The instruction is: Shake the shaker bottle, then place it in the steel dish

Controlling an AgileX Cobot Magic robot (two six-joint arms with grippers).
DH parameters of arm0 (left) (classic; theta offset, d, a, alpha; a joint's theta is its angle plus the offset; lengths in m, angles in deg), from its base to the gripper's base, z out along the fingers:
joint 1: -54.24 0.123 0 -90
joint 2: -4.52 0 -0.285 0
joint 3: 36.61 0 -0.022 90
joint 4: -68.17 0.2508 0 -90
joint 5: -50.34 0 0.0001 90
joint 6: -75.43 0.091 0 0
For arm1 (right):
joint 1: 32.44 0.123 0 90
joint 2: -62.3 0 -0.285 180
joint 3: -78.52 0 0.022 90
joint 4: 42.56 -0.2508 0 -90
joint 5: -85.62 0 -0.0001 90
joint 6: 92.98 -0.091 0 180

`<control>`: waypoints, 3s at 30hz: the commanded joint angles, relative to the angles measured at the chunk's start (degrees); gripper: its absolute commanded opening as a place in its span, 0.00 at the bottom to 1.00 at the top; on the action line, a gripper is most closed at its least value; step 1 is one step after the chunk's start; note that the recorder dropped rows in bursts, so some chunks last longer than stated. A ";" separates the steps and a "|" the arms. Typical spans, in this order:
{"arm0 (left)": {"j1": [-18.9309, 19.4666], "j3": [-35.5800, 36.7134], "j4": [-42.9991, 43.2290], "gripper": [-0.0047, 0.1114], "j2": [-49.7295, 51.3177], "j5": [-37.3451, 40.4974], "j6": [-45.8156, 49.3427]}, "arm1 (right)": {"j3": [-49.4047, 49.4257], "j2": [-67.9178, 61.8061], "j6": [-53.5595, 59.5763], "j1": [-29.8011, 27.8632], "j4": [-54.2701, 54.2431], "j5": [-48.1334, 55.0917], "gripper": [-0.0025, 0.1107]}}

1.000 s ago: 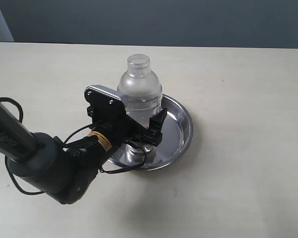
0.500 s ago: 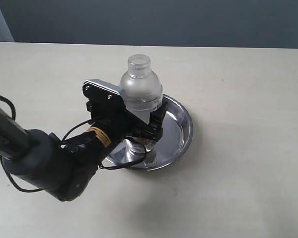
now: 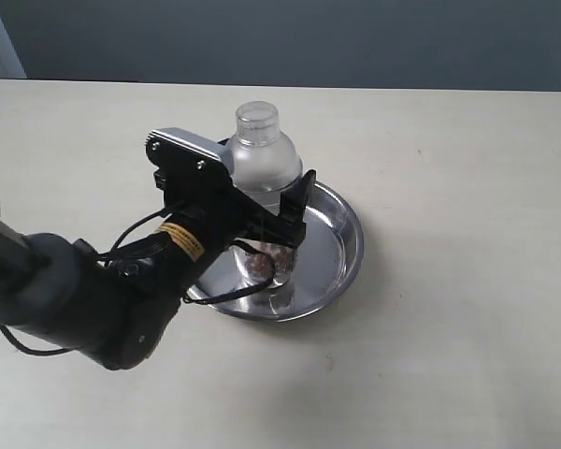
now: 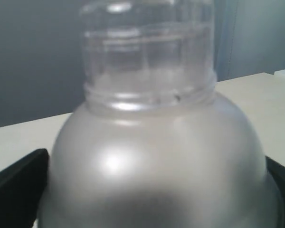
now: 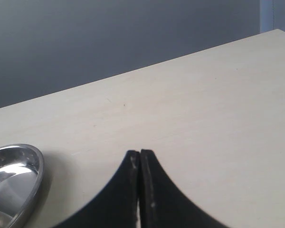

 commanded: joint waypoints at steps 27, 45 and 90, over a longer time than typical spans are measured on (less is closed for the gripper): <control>-0.08 -0.11 0.01 0.94 -7.05 -0.51 4.29 | 0.12 0.28 0.20 0.11 0.35 -0.55 0.02; -0.18 -0.11 2.01 0.79 -18.76 0.59 14.84 | 0.12 0.28 0.20 0.11 0.35 -0.55 0.02; 14.65 25.89 -8.36 0.04 -92.52 49.80 16.59 | 0.12 0.28 0.20 0.11 0.35 -0.55 0.02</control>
